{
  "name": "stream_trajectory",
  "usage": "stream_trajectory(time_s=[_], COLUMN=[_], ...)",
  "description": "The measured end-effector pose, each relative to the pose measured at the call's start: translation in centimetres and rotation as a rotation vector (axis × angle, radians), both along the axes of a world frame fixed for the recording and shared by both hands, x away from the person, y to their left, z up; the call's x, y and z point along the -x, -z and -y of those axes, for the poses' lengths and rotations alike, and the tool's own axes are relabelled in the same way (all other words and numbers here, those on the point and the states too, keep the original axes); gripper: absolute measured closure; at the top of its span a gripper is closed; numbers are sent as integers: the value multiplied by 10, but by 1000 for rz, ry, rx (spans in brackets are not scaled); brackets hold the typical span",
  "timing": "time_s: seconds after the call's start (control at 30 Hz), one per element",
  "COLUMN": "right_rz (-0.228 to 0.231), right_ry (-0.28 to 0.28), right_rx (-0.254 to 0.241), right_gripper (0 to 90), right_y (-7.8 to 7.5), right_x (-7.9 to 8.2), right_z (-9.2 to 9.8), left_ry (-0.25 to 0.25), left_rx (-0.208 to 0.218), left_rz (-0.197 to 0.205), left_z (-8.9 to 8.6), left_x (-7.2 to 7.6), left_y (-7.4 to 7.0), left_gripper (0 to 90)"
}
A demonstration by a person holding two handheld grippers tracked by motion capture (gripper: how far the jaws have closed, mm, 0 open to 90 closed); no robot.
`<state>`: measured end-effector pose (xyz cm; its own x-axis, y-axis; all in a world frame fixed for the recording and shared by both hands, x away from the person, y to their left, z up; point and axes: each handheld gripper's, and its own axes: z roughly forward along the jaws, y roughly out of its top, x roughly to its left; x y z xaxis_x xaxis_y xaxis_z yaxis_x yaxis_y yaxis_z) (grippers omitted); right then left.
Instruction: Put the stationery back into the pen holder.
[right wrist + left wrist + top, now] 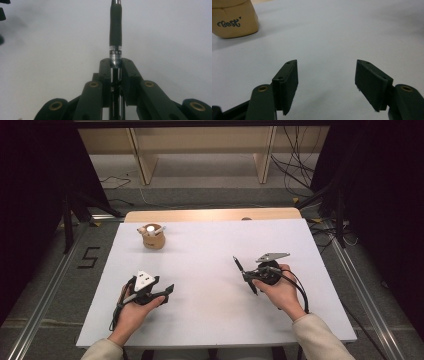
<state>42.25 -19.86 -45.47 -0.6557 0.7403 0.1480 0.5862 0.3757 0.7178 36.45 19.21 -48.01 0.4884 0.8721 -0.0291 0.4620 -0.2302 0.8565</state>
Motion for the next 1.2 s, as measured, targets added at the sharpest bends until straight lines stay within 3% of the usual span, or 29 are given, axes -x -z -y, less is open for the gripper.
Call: stream_trajectory(time_s=[0.23,0.6,0.83,1.2], right_rz=[45,74,95,108], right_ry=[-9,-28,-38,-87], right_rx=[-35,-72,-99,-111], right_gripper=[795,795,795,795], right_y=[0,2,3,6], right_x=[4,10,15,22], right_z=[-4,-14,-24,-44], left_ry=[0,27,58,125], left_rx=[3,10,64,75], left_rz=[0,1,-2,40], left_z=[1,10,22,54], left_x=[0,0,-3,-11], left_y=[0,-2,-8,-24], left_gripper=[348,346,348,348])
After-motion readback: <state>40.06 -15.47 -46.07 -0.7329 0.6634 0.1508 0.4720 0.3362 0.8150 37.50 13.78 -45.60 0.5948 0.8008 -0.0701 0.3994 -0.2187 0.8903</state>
